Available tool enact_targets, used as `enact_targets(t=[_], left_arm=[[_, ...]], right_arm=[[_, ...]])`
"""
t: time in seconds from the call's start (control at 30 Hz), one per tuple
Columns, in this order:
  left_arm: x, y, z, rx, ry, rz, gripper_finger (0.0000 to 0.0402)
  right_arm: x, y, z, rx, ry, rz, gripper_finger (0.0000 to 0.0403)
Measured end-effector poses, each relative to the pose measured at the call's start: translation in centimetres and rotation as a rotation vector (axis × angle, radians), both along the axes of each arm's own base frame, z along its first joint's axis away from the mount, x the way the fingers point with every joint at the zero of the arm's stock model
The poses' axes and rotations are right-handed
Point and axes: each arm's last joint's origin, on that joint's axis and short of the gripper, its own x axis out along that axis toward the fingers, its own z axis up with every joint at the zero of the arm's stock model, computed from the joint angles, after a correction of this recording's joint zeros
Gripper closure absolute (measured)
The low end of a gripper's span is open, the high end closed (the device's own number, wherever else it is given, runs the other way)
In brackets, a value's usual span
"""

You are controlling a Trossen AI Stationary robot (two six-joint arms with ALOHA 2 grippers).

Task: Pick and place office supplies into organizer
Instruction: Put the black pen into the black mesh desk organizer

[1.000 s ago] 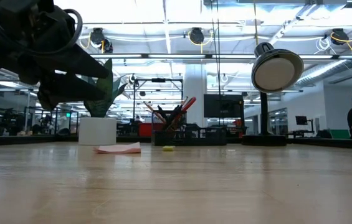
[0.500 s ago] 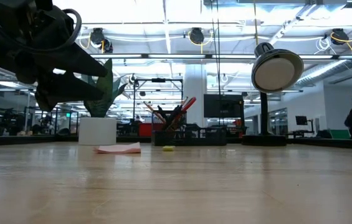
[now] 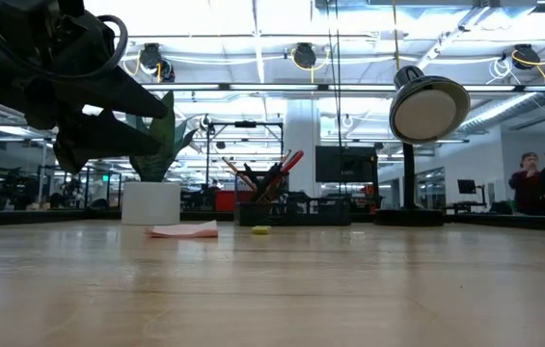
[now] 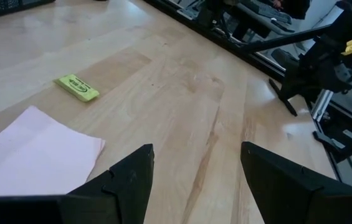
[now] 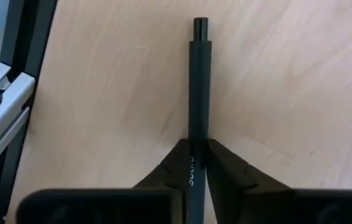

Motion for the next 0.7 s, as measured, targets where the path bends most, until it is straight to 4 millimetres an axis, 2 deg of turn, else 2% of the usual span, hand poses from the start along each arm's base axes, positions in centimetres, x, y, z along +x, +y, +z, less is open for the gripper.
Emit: enact_targets(t=[0.1, 0.23, 0.33, 0.47, 0.7], left_arm=[[0.0, 0.0, 0.0, -0.002, -0.001, 0.001, 0.0156], [0.0, 0.0, 0.0, -0.006, -0.003, 0.003, 0.0156], [0.1, 0.1, 0.0, -0.010, -0.006, 0.013, 0.0156], [0.1, 0.2, 0.0, -0.008, -0.007, 0.015, 0.0156], [0.1, 0.2, 0.1, -0.008, -0.008, 0.016, 0.0156]], right_arm=[[0.2, -0.1, 0.0, 0.001, 0.001, -0.011, 0.0383], [0.8, -0.4, 0.1, -0.010, -0.027, -0.066, 0.0371], [1.4, -0.8, 0.5, -0.020, -0.077, -0.139, 0.0364], [2.5, -1.4, 1.3, 0.003, -0.137, -0.191, 0.0376], [4.3, -2.1, 2.1, -0.007, -0.339, -0.237, 0.0375]])
